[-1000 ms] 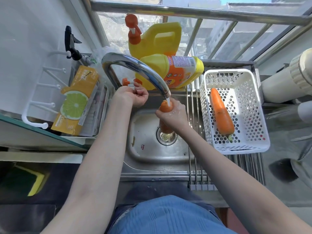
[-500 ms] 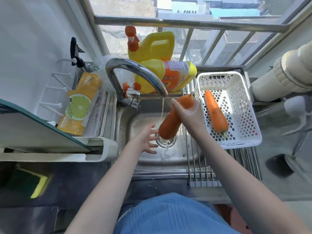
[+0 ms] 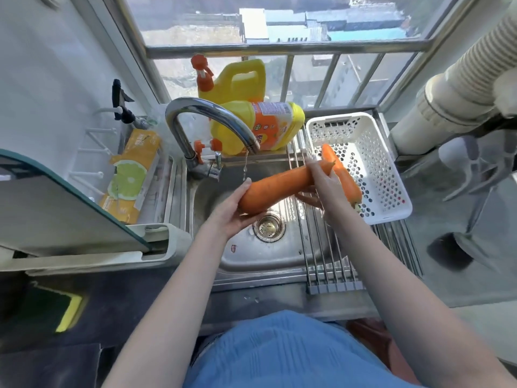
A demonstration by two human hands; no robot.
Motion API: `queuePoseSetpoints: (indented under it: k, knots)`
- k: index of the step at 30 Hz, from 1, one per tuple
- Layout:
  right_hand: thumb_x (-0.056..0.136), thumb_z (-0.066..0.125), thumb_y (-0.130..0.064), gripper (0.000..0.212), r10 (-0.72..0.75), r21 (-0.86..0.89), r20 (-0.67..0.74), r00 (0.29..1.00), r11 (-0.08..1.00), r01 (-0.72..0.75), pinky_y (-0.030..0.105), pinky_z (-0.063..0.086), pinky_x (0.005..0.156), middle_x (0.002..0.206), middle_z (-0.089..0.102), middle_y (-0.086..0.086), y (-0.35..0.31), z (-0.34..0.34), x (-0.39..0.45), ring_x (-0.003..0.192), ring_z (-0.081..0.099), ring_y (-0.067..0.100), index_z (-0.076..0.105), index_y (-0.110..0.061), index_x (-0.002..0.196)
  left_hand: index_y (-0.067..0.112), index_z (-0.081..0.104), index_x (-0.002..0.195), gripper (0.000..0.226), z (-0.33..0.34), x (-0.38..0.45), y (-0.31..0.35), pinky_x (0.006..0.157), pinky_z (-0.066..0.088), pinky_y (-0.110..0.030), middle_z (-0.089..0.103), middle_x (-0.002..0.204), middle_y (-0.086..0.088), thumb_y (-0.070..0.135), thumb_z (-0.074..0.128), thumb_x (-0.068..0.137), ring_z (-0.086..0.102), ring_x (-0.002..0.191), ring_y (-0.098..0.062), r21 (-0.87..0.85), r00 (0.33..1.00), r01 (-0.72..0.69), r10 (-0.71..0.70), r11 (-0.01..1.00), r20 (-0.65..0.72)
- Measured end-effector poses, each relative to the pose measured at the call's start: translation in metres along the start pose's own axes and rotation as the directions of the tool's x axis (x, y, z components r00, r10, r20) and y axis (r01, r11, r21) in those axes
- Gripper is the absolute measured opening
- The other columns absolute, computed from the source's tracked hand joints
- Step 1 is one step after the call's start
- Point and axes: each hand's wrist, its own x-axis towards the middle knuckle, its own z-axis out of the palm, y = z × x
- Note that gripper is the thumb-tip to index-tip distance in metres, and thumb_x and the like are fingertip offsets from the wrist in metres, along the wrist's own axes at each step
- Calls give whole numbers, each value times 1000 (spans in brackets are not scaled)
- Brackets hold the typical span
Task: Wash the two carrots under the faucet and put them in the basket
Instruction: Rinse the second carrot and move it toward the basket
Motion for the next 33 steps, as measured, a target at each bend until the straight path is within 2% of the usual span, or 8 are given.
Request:
queuePoseSetpoints:
  k: [8,14,18,21,24,26,28,33]
  knots:
    - [90,65,-39,81,94,80,1,996,992,-94,33,61,71,138,45,20,21,19,6,110,60,28,18,-7,147,13,66,103,30,1,-33,9,71,61,-36,64,112,-12,22,78,77,65,97,-24,531,986,-167,125,831,114]
    - [87,65,-48,65,391,153,250,886,887,-435,50,58,78,107,57,18,37,31,-7,92,64,33,37,-5,126,30,66,118,64,14,-30,-5,87,51,-33,48,110,-1,38,89,59,52,99,-16,910,839,-341,514,237,181]
    - [88,60,-55,65,407,-8,297,864,906,-424,43,60,69,105,62,20,41,26,-10,94,68,34,46,-1,122,31,65,117,59,18,-34,-5,84,45,-27,46,109,-1,32,88,62,51,102,-17,920,775,-370,590,132,227]
    - [87,45,-70,72,416,-386,235,879,869,-308,37,59,60,84,65,18,38,11,-11,74,70,31,57,0,99,29,64,116,63,20,-34,4,85,46,-26,55,116,0,36,89,58,54,107,-16,898,709,-407,678,170,193]
    - [92,54,-50,47,-7,-674,144,990,731,103,39,59,60,73,63,14,40,-2,-2,64,67,28,59,-6,77,27,59,123,73,24,-35,18,88,42,-22,59,123,5,37,89,57,53,114,-13,891,679,-432,700,140,220]
    - [84,68,-32,27,-275,-730,244,930,579,363,32,52,72,95,60,9,39,-6,2,86,61,22,52,-13,93,27,54,130,81,30,-36,26,91,41,-23,57,128,5,35,89,57,52,117,-14,886,699,-450,662,114,270]
    - [76,76,-24,63,-228,-710,472,852,474,520,31,44,93,125,50,6,37,-4,2,112,49,21,40,-19,127,29,49,134,87,36,-36,29,97,43,-29,55,132,3,33,90,58,50,120,-16,879,716,-469,621,90,319]
    - [76,80,-25,65,-230,-523,443,867,719,458,41,56,84,113,61,4,45,4,-5,99,63,23,40,-21,128,34,46,135,87,52,-32,26,96,47,-32,55,129,4,32,89,60,50,117,-15,839,712,-531,599,116,368]
